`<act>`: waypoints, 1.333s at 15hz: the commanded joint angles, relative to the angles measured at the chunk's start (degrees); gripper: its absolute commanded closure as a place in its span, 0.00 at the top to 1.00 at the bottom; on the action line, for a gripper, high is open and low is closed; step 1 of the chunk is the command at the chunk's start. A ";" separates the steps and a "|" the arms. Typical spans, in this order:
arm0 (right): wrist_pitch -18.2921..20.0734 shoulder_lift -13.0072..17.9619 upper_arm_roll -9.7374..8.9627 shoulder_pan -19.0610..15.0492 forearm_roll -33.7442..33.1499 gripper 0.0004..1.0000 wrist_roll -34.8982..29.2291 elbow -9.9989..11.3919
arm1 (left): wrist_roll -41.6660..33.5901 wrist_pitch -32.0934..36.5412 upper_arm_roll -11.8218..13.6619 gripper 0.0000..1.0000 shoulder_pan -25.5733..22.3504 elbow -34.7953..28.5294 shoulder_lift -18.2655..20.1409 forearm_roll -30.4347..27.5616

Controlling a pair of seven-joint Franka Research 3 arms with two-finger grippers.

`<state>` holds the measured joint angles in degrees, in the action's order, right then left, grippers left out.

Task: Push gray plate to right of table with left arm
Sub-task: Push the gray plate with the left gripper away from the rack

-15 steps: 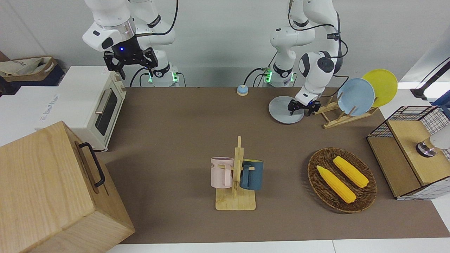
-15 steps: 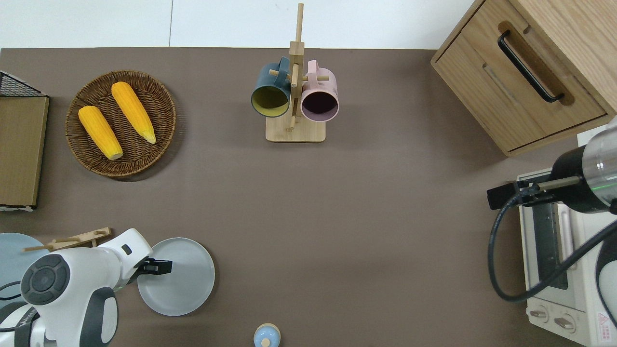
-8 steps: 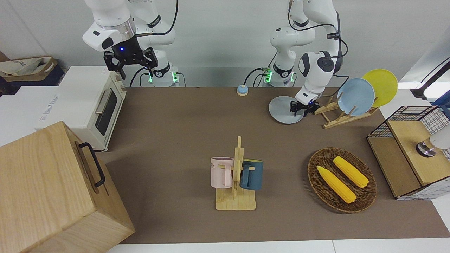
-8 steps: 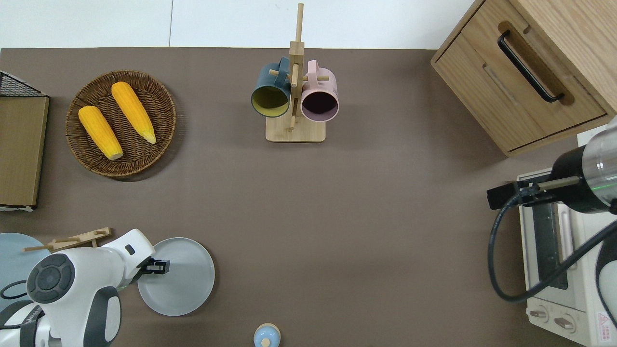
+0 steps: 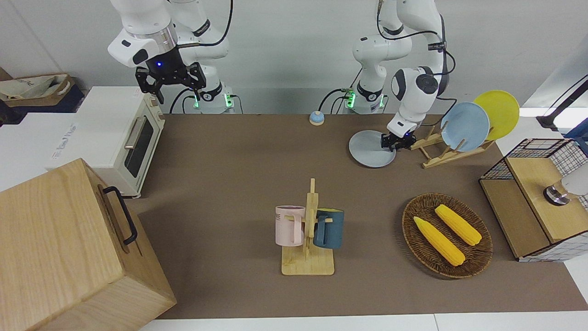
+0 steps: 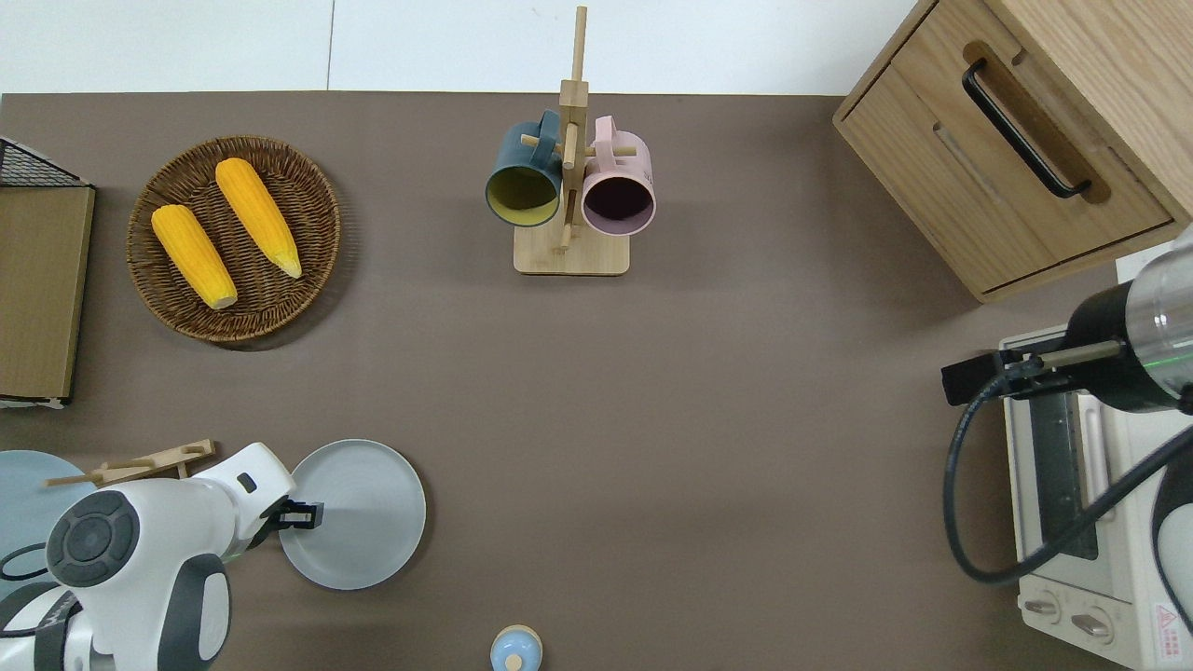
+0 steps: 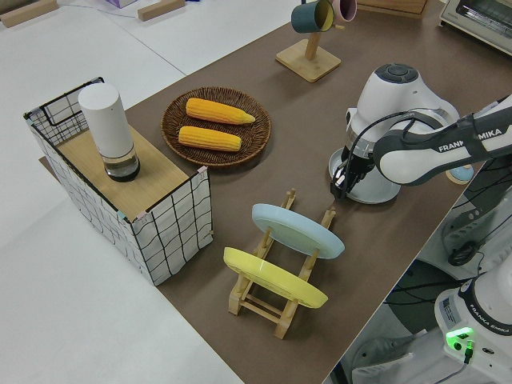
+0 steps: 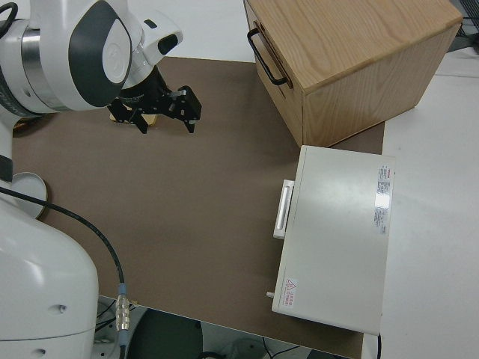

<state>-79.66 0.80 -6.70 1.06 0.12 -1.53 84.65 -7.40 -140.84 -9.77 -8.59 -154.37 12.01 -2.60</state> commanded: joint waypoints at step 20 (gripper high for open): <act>0.83 0.17 -0.86 -1.15 0.59 0.98 -0.14 -0.45 | 40.52 1.18 -0.25 0.00 23.87 8.37 -7.70 -0.66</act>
<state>-79.66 0.80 -6.70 1.06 0.12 -1.53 84.65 27.85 -140.68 -10.56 11.57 -149.41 7.80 -2.81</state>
